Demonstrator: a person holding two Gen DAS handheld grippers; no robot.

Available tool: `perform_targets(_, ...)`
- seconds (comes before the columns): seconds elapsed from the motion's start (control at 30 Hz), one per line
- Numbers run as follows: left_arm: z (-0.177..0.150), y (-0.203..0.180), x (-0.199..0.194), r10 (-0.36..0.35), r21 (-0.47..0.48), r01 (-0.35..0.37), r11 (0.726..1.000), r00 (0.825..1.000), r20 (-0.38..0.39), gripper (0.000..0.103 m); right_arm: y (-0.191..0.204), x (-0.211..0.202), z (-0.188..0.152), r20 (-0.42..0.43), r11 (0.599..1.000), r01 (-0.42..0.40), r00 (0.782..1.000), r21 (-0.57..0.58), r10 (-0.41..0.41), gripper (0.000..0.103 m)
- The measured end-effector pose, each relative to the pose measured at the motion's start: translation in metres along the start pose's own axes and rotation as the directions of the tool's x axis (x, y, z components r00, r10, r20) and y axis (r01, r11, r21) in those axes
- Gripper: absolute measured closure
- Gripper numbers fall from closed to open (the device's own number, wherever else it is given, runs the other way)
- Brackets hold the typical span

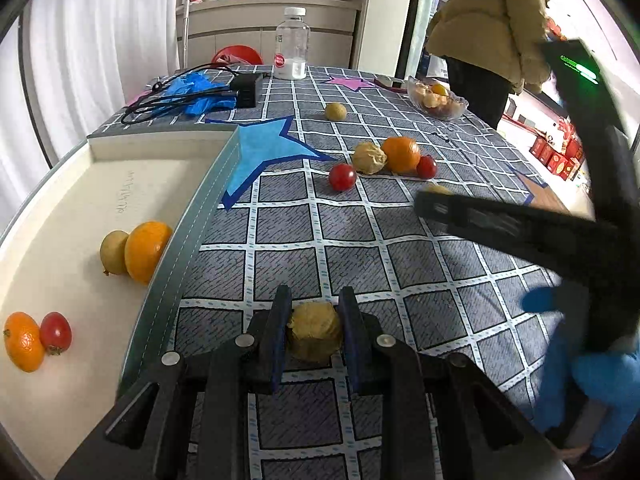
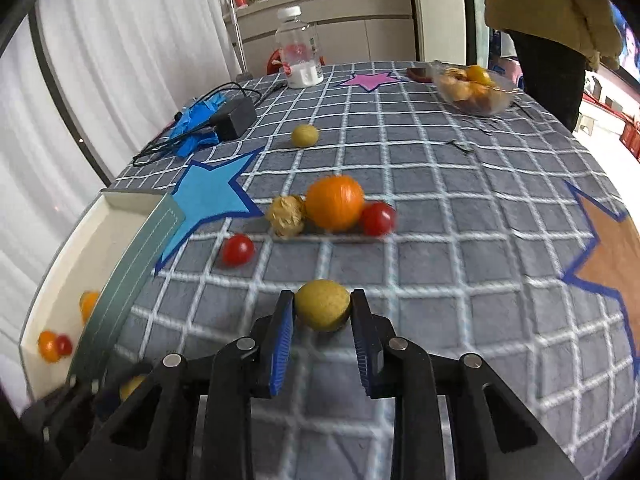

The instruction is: Organize fruits

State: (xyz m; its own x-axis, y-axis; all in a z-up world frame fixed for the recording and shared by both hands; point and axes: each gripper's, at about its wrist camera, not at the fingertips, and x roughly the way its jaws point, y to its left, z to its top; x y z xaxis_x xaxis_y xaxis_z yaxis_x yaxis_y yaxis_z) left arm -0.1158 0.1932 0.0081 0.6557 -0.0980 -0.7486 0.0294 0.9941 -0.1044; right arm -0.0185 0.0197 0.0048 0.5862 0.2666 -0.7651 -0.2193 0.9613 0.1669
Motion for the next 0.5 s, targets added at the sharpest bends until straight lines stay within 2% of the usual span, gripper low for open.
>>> perform_targets(0.13, 0.0, -0.002, 0.0, 0.009, 0.008, -0.009, 1.0, 1.0, 0.0, 0.077, -0.023, -0.023, -0.018, 0.031, 0.999, 0.014, 0.999, 0.029, -0.015, 0.073)
perform_targets(0.3, -0.001, -0.004, 0.0, 0.024, 0.023, -0.024, 0.999, 1.0, 0.002, 0.077, -0.056, -0.043, -0.038, 0.078, 0.992, 0.061, 0.994, 0.115, -0.07, 0.073)
perform_targets(0.5, -0.001, -0.006, 0.001, 0.038, 0.038, -0.038, 0.999, 0.999, 0.003, 0.077, -0.09, -0.044, -0.045, 0.088, 0.962, -0.054, 0.996, 0.266, 0.031, 0.073)
